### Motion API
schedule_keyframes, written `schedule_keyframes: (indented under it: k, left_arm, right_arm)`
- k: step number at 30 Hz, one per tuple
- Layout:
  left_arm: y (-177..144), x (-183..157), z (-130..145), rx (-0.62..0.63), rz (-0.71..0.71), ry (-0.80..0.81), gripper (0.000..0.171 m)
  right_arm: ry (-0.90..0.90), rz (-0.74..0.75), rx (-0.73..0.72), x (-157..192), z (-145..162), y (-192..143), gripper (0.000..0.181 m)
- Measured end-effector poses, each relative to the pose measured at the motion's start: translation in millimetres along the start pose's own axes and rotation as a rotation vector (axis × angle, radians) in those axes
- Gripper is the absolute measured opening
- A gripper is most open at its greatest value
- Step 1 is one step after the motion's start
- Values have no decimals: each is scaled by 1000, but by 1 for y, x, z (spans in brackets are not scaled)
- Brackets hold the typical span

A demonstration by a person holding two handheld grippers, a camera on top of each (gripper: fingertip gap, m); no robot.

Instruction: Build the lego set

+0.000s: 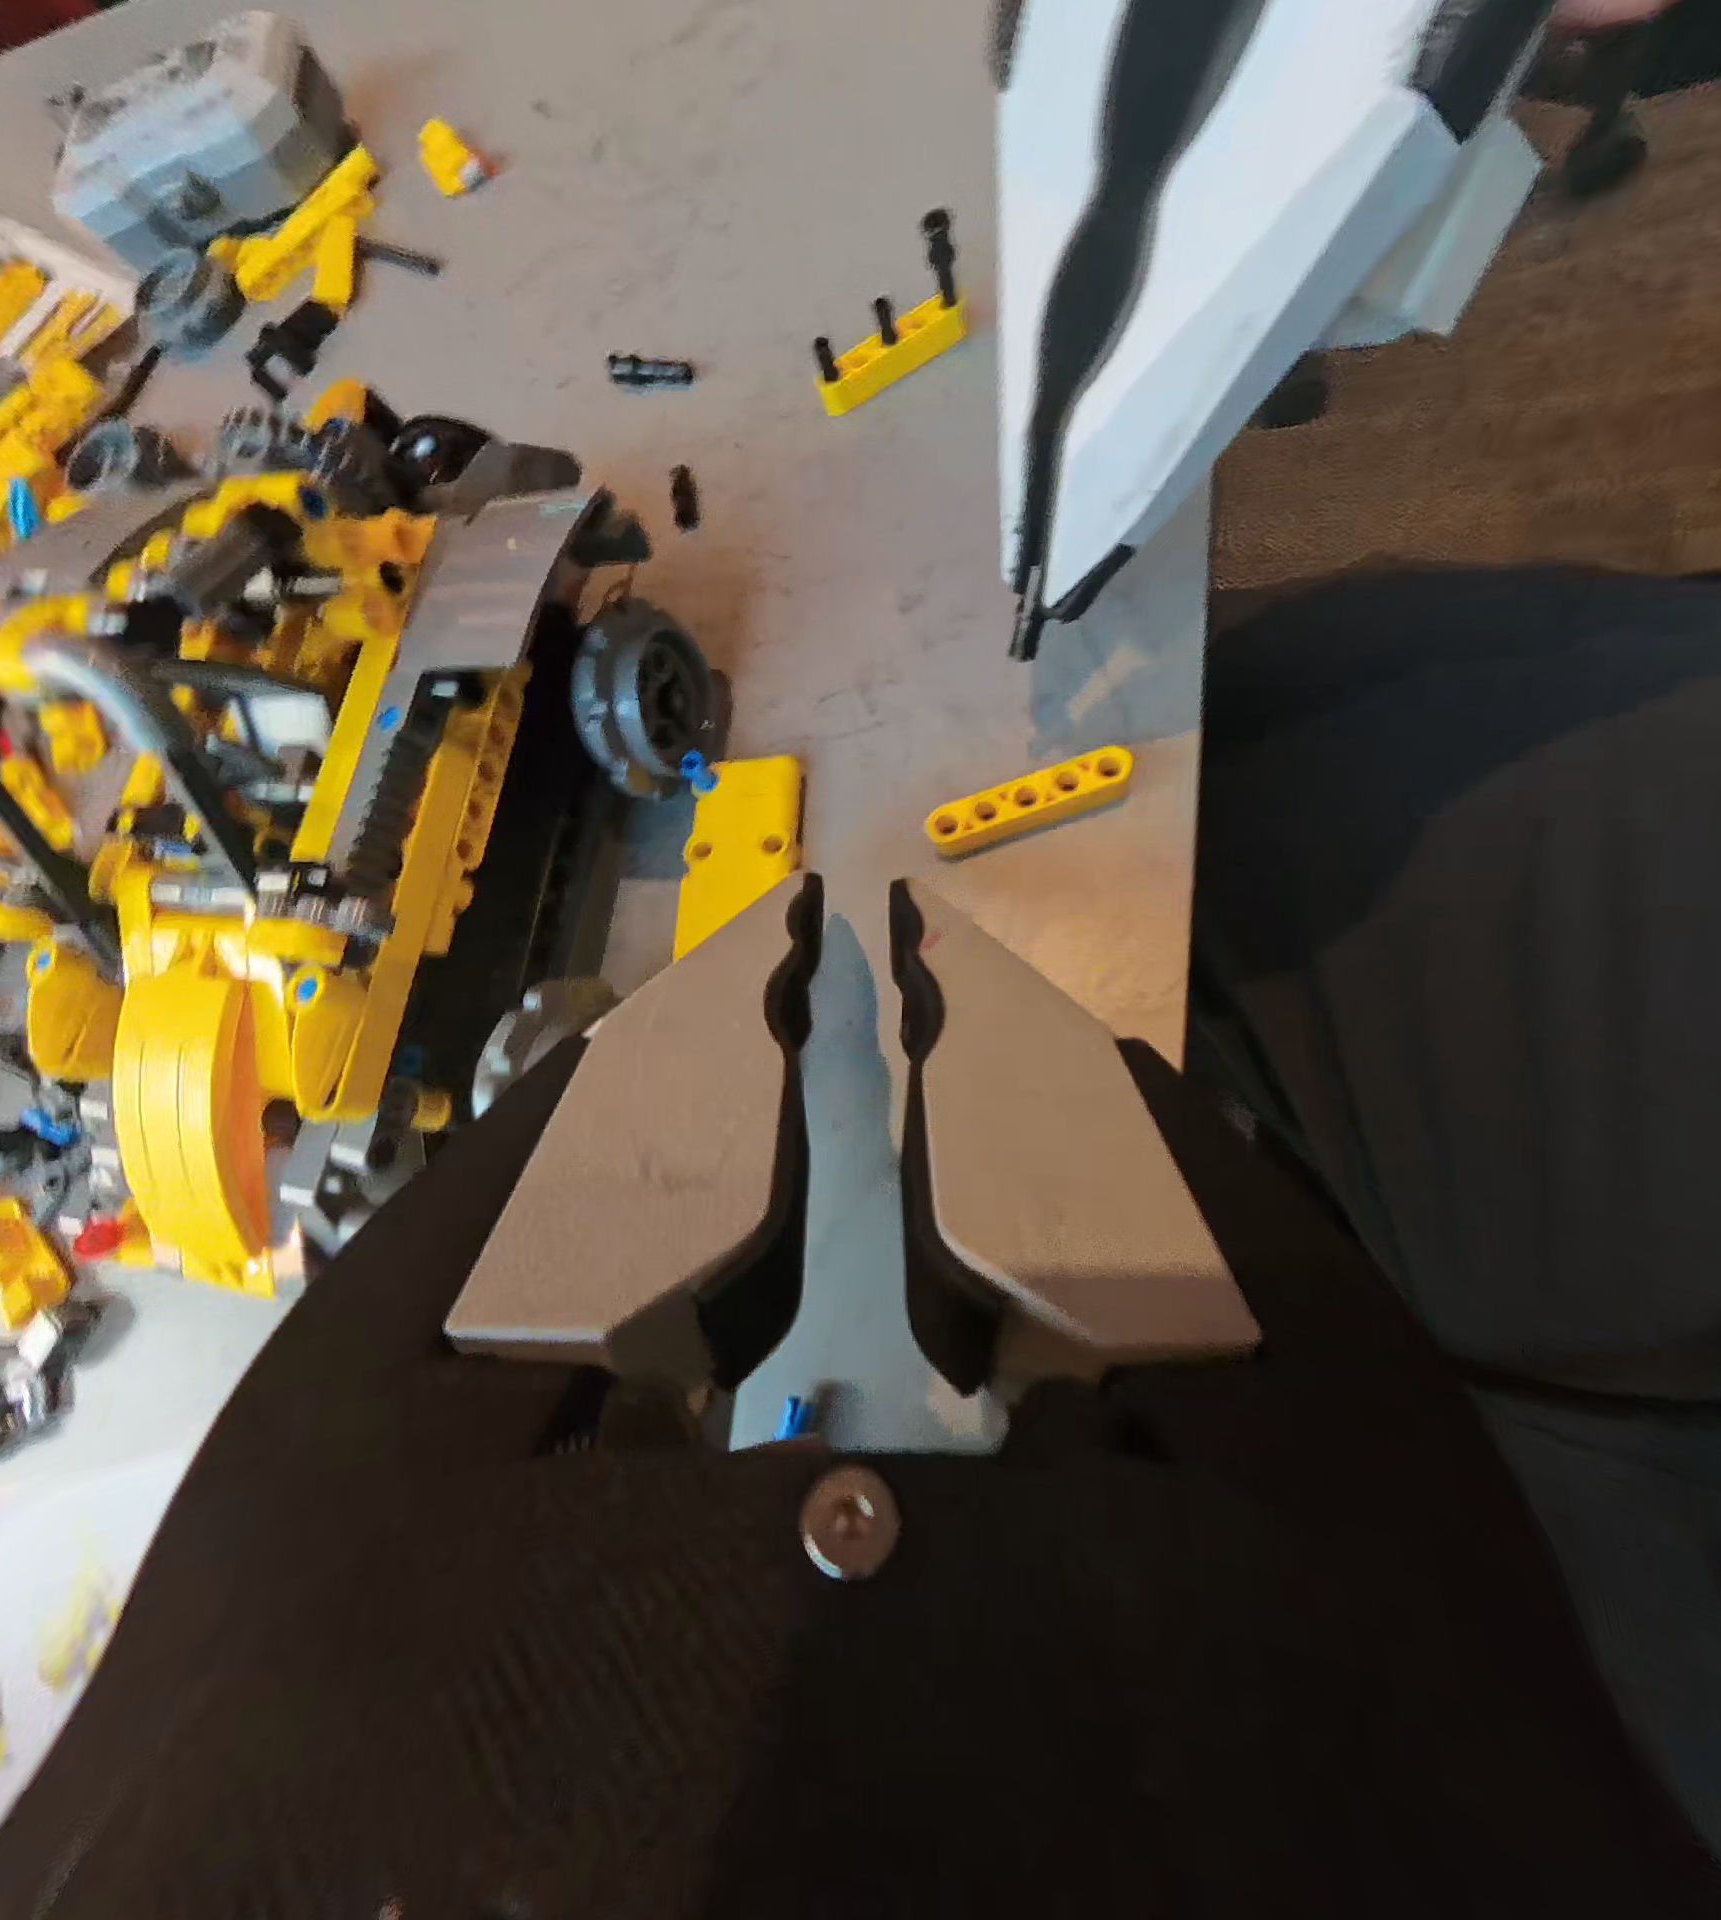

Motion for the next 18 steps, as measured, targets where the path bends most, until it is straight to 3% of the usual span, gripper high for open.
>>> schedule_keyframes:
  k: [3,6,11,18]
  left_arm:
    - [-6,1,8,36,-11,-117,13]
    - [-14,-12,1,-11,66,-213,15]
    - [-17,-30,-7,-2,99,-262,26]
    - [0,-38,-12,33,96,-280,36]
  right_arm:
    - [14,19,36,-2,5,6,4]
    - [-2,-5,88,6,9,14,4]
    - [-29,-32,90,18,7,19,4]
    - [26,-22,37,7,4,6,4]
Point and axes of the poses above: each gripper's, where its closed fingertips meet, y out along the fingers, z out of its underside, x = y × z across the jaws, the point moved 8 cm from there along -y, back along the fingers, and after that the axes turned 6 degrees about y, right-handed, at the moved point
